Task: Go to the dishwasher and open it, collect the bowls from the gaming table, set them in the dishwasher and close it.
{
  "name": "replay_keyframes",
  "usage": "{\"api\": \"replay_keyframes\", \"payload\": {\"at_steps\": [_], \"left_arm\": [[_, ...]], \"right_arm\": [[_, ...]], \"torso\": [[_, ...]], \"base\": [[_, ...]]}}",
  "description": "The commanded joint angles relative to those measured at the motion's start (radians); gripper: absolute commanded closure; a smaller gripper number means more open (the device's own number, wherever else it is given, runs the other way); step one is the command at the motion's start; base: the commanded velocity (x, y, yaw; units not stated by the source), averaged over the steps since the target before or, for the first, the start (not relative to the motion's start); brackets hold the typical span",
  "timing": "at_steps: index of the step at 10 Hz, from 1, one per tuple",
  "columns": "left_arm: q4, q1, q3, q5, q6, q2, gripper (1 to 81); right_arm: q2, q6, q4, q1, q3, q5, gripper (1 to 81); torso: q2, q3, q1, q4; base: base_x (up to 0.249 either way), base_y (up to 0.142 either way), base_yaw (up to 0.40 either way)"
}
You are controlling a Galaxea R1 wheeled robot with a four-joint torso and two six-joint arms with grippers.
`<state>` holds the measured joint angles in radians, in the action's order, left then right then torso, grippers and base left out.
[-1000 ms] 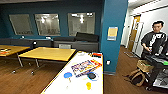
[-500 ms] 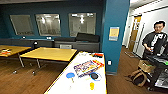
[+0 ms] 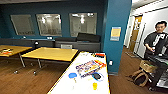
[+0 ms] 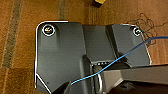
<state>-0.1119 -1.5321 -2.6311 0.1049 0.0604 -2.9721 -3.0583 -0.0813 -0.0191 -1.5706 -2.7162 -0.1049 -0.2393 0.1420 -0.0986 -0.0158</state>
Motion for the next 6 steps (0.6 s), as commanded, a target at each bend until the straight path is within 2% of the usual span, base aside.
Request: {"api": "replay_keyframes", "payload": {"at_steps": [1,6], "left_arm": [[-0.005,0.048,0.005,-0.047,0.002,0.005,1.0],[-0.006,0.048,0.005,-0.047,0.004,0.005,1.0]], "right_arm": [[-0.001,0.002,-0.001,0.048,0.003,0.051,1.0],[-0.003,0.005,-0.008,0.051,0.007,0.051,1.0]], "torso": [[0.0,0.0,0.0,0.0],[0.0,0.0,0.0,0.0]], "base": [[0.0,0.079,0.0],[0.0,0.097,0.0]]}}
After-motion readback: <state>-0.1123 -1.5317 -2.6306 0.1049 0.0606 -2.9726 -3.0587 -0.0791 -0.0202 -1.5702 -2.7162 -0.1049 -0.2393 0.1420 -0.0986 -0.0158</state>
